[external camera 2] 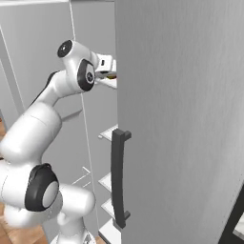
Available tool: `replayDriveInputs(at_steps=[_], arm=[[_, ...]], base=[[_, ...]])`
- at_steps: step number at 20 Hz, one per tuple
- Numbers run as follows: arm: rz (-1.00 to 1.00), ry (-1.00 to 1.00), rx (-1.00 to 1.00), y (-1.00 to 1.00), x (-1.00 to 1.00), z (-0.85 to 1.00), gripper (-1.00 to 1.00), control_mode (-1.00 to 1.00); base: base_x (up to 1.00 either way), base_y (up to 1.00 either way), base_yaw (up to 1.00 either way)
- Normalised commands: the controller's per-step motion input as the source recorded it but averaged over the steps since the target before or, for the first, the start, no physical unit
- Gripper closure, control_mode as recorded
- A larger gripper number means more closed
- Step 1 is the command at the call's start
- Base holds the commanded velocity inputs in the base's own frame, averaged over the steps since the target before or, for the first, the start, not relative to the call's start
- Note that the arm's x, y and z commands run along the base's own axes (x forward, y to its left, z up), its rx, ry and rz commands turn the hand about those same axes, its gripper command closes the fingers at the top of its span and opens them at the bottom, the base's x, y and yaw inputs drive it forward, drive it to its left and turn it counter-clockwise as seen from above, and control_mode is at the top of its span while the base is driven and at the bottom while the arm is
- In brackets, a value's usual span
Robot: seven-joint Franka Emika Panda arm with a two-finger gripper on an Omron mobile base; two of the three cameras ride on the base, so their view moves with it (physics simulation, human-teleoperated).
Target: Take the fish and garlic from the second highest rack and move them to the highest rack where the mango and lemon wedge are located, to maximize freezer space. Close the freezer door after rearranging.
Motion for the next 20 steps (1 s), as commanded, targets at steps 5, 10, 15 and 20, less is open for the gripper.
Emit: replayDriveInputs(at_steps=[5,10,15,20], arm=[[0.0,0.03,0.11,0.1,-0.75,-0.13,-1.0,-1.0],[0.0,0.01,0.13,0.02,-0.7,-0.28,-1.0,-1.0],[0.0,0.03,0.05,0.04,-0.51,-0.41,-1.0,-1.0],[0.0,0.08,0.0,0.14,-0.08,-0.49,-1.0,-1.0]], base=[[0.0,0.0,0.0],[0.0,0.0,0.0],[0.0,0.0,0.0],[0.0,0.0,0.0]])
